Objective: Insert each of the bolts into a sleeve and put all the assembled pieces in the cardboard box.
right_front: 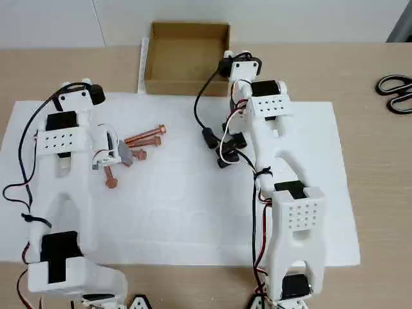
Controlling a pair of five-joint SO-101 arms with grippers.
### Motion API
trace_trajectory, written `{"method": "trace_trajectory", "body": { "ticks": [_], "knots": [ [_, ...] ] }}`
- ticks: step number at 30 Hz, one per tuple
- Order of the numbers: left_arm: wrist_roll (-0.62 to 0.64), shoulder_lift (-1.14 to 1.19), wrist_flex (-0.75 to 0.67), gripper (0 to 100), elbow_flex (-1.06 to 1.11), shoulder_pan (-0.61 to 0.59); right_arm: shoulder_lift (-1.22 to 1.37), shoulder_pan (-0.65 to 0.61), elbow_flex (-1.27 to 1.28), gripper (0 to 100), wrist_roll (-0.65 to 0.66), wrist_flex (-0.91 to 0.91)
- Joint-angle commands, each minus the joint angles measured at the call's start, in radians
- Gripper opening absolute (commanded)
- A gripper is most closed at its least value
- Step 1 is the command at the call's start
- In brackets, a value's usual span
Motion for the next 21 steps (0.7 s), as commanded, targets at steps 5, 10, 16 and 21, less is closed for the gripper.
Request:
{"method": "trace_trajectory", "body": {
  "ticks": [5,10,16,21],
  "knots": [
    [-0.003,-0.017,0.009,28,-0.042,0.008,-0.041,-0.073,-0.020,16.1,-0.009,0.065],
    [-0.003,-0.017,0.009,28,-0.041,0.008,-0.019,-0.071,-0.015,16.1,-0.011,0.065],
    [-0.003,-0.014,0.009,28,-0.041,0.008,0.077,-0.070,-0.015,15.5,-0.011,0.062],
    [-0.005,-0.014,0.009,28,-0.041,0.008,0.130,-0.056,-0.020,3.2,-0.011,0.058]
  ]
}}
